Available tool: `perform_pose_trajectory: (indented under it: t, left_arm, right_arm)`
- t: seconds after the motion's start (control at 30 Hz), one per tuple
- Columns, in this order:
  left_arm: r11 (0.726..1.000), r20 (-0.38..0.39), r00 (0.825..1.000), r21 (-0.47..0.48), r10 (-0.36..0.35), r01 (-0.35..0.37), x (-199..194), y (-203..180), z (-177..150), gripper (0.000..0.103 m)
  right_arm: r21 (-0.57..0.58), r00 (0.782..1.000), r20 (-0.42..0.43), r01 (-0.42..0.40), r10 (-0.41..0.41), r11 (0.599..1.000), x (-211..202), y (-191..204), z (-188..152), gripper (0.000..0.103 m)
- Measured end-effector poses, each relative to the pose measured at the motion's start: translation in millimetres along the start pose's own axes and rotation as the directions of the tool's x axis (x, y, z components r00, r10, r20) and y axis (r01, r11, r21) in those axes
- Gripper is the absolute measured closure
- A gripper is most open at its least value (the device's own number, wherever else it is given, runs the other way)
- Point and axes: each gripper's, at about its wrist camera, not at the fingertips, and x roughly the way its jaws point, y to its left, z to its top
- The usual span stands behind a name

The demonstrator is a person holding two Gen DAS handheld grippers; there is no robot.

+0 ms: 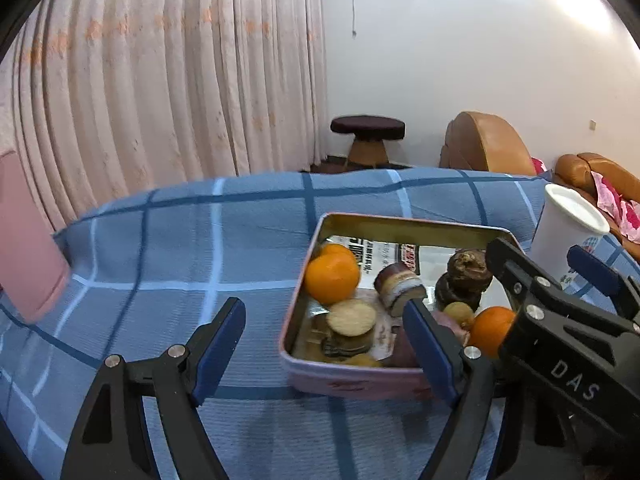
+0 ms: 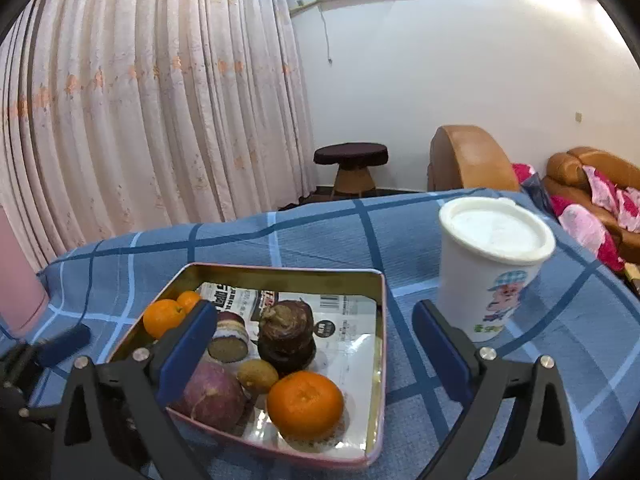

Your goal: Organize fruits

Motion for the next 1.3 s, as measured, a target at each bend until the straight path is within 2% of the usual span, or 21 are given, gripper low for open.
perform_pose_trajectory:
  t: [0.13,0.23,0.3,0.5,0.7,0.87,1.3]
  left_arm:
    - [0.999,0.033,0.999,-0.014,0.034,-0.033,-8.6,11.2,-11.6,0.021]
    - [0.996,0.076,0.993,0.000,0.093,-0.093,-18.3,14.7,-16.7,0.021]
    - [0.995,0.106,0.989,-0.008,0.104,-0.104,-24.5,16.8,-18.7,0.021]
    - [0.995,0.146,0.984,-0.023,0.098,-0.096,-38.8,22.2,-26.7,0.021]
    - [0.995,0.168,0.981,-0.033,0.097,-0.093,-50.2,23.3,-34.4,0.021]
    - [0.993,0.193,0.975,-0.065,0.110,-0.099,-56.4,28.2,-36.5,0.021]
    - [0.990,0.208,0.969,-0.054,0.135,-0.126,-57.0,24.1,-38.9,0.021]
  right_arm:
    - [-0.024,1.000,0.007,0.019,-0.019,1.000,-7.6,3.8,-6.0,0.002]
    - [-0.027,0.998,0.058,0.034,-0.033,0.999,-22.3,4.9,-10.0,0.002]
    - [-0.027,0.995,0.089,0.037,-0.035,0.999,-31.1,5.7,-12.6,0.002]
    - [-0.017,0.984,0.178,0.027,-0.023,1.000,-62.8,8.0,-22.9,0.002]
    - [-0.054,0.958,0.285,0.057,-0.039,0.997,-92.5,16.6,-31.0,0.000]
    - [-0.040,0.952,0.303,0.061,-0.046,0.997,-99.8,14.0,-32.8,0.000]
    - [-0.037,0.946,0.321,0.055,-0.040,0.998,-104.9,11.0,-32.7,0.000]
